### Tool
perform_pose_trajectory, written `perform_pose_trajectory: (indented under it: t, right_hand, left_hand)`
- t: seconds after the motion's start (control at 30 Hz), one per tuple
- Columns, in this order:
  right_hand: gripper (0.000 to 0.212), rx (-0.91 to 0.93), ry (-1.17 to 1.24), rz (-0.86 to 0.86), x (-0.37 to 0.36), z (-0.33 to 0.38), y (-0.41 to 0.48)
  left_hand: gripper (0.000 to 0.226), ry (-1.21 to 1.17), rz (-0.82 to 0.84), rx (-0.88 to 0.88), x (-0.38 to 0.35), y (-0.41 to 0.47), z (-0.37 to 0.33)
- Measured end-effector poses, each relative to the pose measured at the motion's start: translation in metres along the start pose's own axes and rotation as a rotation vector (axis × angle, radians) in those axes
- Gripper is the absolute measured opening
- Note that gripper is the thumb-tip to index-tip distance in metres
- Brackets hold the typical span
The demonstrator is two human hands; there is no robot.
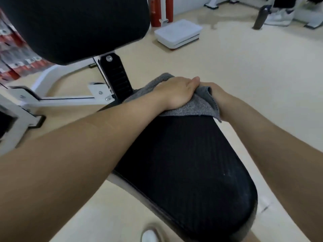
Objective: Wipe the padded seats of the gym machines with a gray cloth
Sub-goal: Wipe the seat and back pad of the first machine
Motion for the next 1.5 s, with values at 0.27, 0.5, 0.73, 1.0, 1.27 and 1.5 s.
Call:
perform_pose_trajectory:
  t: [0.27, 0.5, 0.73, 1.0, 1.27, 1.5]
  right_hand:
    - [0.041, -0.102, -0.303, -0.02, -0.023, 0.024, -0.065]
    - [0.064, -0.24, -0.837, 0.137, -0.059, 0.033, -0.146]
    - [0.066, -0.27, -0.893, 0.003, -0.06, 0.043, -0.109]
    - [0.042, -0.37, -0.968, -0.087, -0.031, 0.036, 0.005]
    - [0.014, -0.439, -1.231, 0.166, -0.018, 0.034, 0.076]
    - [0.027, -0.202, -1.203, 0.117, -0.041, 0.047, 0.086]
  left_hand:
    - [0.052, -0.041, -0.012, 0.085, -0.019, -0.071, -0.027]
    - [0.058, -0.014, 0.011, 0.152, -0.039, -0.174, -0.053]
    - [0.051, -0.025, 0.084, 0.093, -0.024, -0.134, -0.017]
    - [0.051, -0.018, 0.073, 0.054, 0.001, -0.026, 0.037]
    - [0.04, -0.106, 0.222, 0.204, 0.023, 0.051, 0.077]
    - [0.038, -0.08, -0.008, 0.218, 0.025, 0.013, 0.082]
Point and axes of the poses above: each hand's wrist, its own y-axis towards the middle knuckle, its own x-axis out of the back of the hand, z = x × y, the point moved 3 cm from there along y, towards the middle knuckle, and after that the axes turned 10 degrees about z, right-handed, at the moved point
